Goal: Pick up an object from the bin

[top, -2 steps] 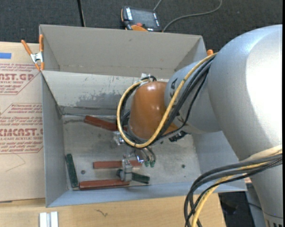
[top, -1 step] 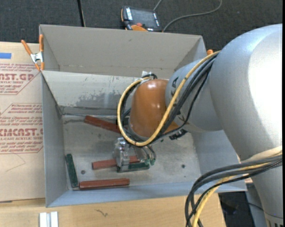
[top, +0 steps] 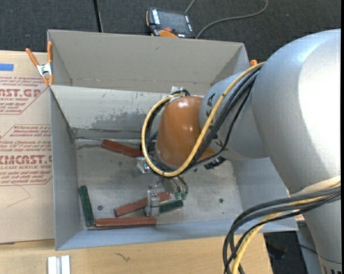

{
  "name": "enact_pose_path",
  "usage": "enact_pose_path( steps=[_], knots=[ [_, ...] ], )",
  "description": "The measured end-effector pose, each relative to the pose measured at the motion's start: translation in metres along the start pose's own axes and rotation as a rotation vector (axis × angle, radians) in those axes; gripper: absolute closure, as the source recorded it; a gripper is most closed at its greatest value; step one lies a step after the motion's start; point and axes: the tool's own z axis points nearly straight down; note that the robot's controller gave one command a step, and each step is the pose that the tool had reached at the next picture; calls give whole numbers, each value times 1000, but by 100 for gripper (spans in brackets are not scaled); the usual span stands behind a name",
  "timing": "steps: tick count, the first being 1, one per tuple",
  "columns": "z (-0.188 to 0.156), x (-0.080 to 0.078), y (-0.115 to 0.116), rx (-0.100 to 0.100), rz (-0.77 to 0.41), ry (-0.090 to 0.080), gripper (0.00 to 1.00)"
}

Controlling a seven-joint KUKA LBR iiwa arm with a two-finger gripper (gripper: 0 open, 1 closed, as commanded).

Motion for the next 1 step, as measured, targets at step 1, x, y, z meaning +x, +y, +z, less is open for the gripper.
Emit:
enact_pose_path(
  steps=[1],
  knots=[
    [0, 0, 0, 0, 0, 2, 100]
  ],
)
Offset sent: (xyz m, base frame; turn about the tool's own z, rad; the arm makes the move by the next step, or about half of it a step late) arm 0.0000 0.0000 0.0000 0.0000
